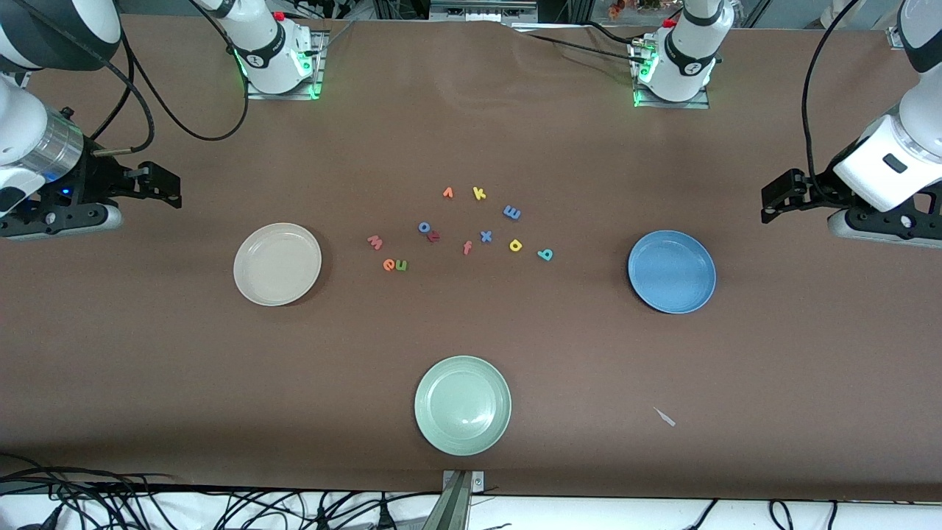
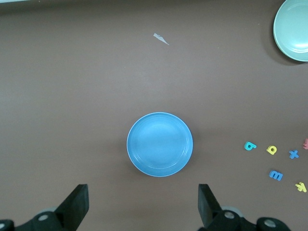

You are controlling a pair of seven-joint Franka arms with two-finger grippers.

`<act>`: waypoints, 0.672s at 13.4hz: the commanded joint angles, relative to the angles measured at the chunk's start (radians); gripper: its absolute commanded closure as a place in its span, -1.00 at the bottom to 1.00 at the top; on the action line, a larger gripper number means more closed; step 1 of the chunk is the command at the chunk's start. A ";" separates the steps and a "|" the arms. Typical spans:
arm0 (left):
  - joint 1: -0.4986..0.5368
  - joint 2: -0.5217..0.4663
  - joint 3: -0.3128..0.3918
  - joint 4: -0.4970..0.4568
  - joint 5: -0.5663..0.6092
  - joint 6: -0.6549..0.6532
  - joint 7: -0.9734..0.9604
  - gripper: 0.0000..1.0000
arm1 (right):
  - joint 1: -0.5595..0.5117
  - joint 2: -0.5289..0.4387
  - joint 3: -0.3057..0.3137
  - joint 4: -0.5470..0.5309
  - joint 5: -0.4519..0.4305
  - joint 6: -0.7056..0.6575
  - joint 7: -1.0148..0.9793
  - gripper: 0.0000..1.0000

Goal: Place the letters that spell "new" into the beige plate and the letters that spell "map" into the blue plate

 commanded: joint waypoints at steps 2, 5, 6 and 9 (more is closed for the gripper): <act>0.002 0.004 -0.007 0.025 0.022 -0.036 0.013 -1.00 | -0.002 -0.014 0.002 -0.021 0.009 0.014 -0.013 -1.00; -0.001 0.007 -0.006 0.030 0.026 -0.057 0.017 -1.00 | -0.002 -0.014 0.002 -0.029 0.011 0.019 -0.013 -0.99; -0.012 0.007 -0.009 0.030 0.026 -0.059 0.012 -1.00 | -0.002 -0.014 0.002 -0.030 0.011 0.019 -0.013 -0.99; -0.021 0.004 -0.053 0.031 0.034 -0.062 0.003 -1.00 | -0.004 -0.015 0.002 -0.033 0.011 0.019 -0.013 -0.99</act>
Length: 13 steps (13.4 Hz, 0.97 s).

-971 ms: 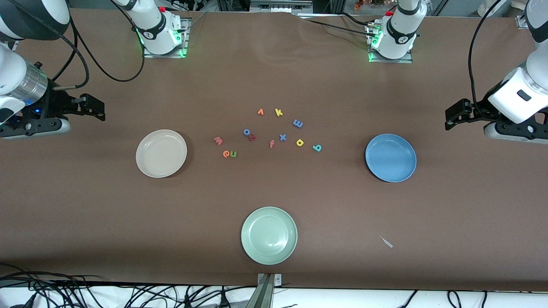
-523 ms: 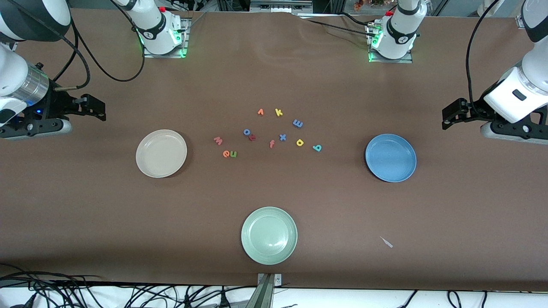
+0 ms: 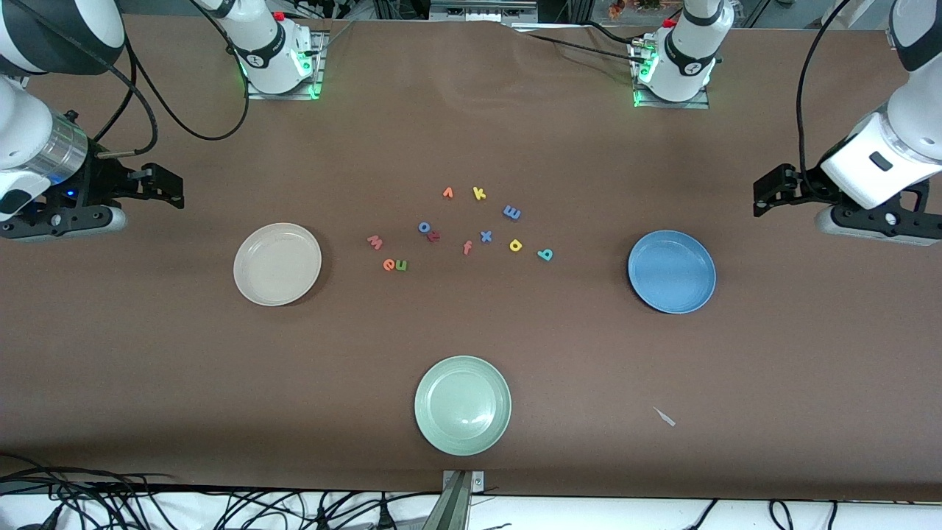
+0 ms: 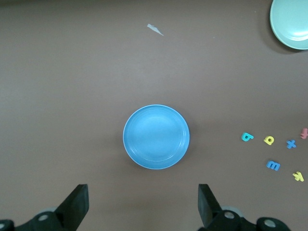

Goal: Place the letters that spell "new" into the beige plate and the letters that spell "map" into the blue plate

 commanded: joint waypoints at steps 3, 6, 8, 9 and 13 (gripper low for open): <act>-0.008 0.005 -0.038 0.026 0.034 -0.025 -0.008 -1.00 | -0.002 -0.015 0.002 -0.020 0.011 0.013 -0.013 -0.99; 0.003 -0.001 -0.035 0.026 0.034 -0.035 0.001 -1.00 | -0.002 -0.014 0.002 -0.020 0.011 0.013 -0.015 -1.00; 0.006 -0.001 -0.028 0.026 0.039 -0.040 -0.008 -1.00 | -0.002 -0.014 0.002 -0.020 0.011 0.013 -0.018 -0.99; 0.004 0.001 -0.031 0.028 0.052 -0.038 -0.008 -1.00 | -0.002 -0.014 0.002 -0.020 0.011 0.013 -0.021 -0.99; 0.003 0.005 -0.034 0.028 0.052 -0.031 -0.008 -1.00 | -0.002 -0.014 0.002 -0.020 0.011 0.013 -0.021 -0.99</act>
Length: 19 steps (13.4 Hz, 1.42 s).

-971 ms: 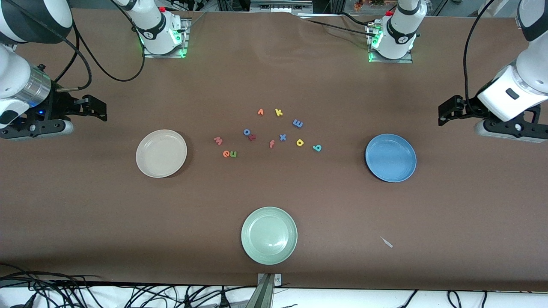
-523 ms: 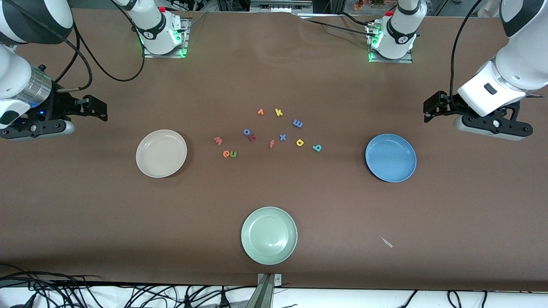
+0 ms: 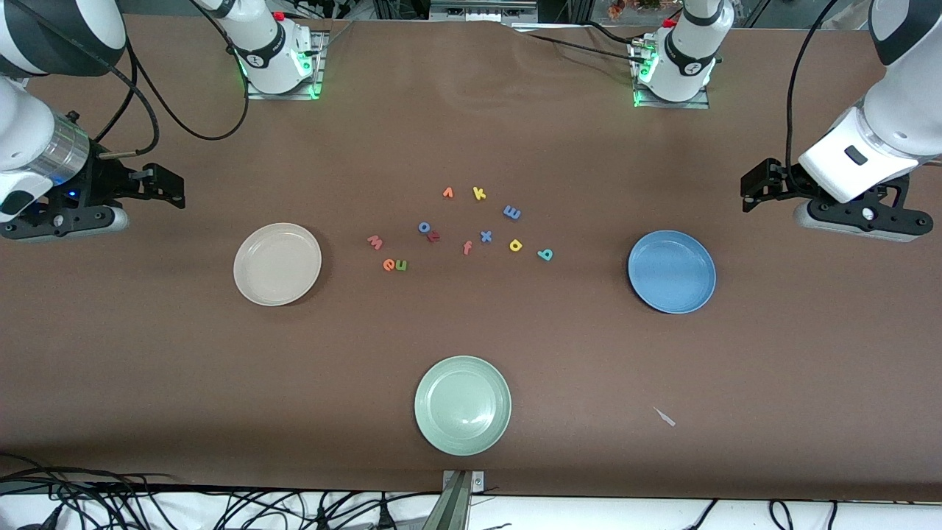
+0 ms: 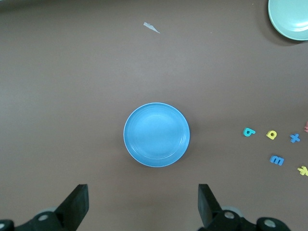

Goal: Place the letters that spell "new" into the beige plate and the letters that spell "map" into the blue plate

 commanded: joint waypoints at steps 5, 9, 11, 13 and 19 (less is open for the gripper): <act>0.000 0.019 -0.003 0.036 0.012 0.003 0.005 -1.00 | -0.004 -0.015 0.002 -0.023 0.011 0.013 -0.013 -0.99; 0.006 0.048 0.002 0.060 -0.011 0.003 -0.007 -1.00 | -0.002 -0.015 0.002 -0.023 0.011 0.013 -0.013 -0.99; 0.021 0.050 0.009 0.057 -0.052 0.005 -0.027 -1.00 | -0.002 -0.017 0.002 -0.024 0.011 0.013 -0.013 -0.99; 0.022 0.053 0.008 0.051 -0.052 0.005 -0.029 -1.00 | -0.002 -0.017 0.002 -0.024 0.011 0.013 -0.013 -0.99; 0.055 0.065 0.011 0.059 -0.034 -0.006 0.048 -1.00 | -0.004 -0.017 0.002 -0.024 0.011 0.013 -0.013 -0.99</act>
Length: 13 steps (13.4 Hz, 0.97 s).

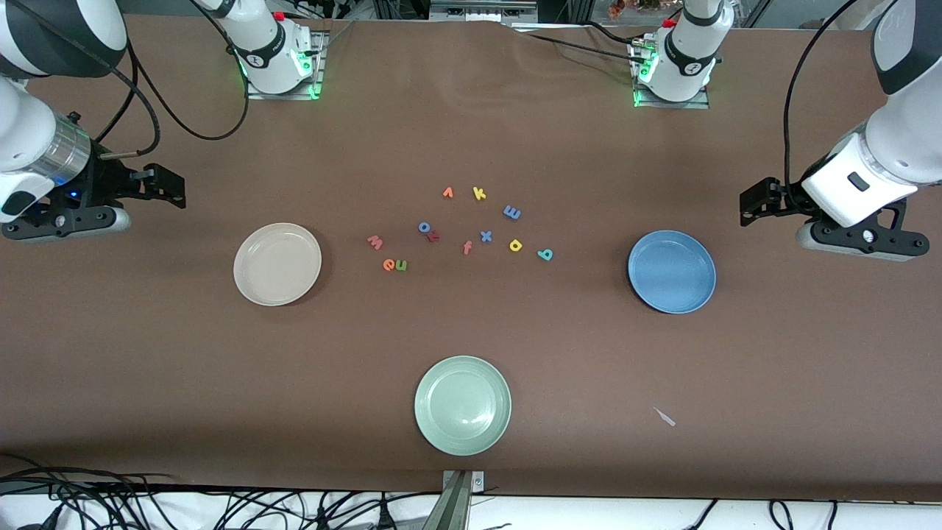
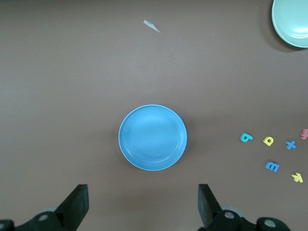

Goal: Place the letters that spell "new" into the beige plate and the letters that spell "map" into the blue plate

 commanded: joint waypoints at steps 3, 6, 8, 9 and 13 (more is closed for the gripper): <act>0.038 0.014 0.005 0.039 -0.006 -0.014 0.090 -1.00 | -0.002 -0.017 0.002 -0.020 0.011 0.013 -0.012 -0.99; 0.043 0.013 0.007 0.039 0.025 -0.009 0.081 -1.00 | -0.002 -0.017 0.002 -0.020 0.011 0.013 -0.012 -0.99; 0.043 -0.004 0.007 0.034 0.068 -0.008 0.077 -1.00 | -0.002 -0.017 0.003 -0.022 0.012 0.013 -0.012 -1.00; 0.047 -0.004 0.008 0.033 0.066 -0.009 0.077 -1.00 | -0.002 -0.018 0.003 -0.025 0.012 0.011 -0.010 -0.99; 0.055 0.005 -0.005 0.025 0.068 -0.011 0.090 -1.00 | -0.001 -0.025 0.005 -0.043 0.029 0.020 -0.004 -0.99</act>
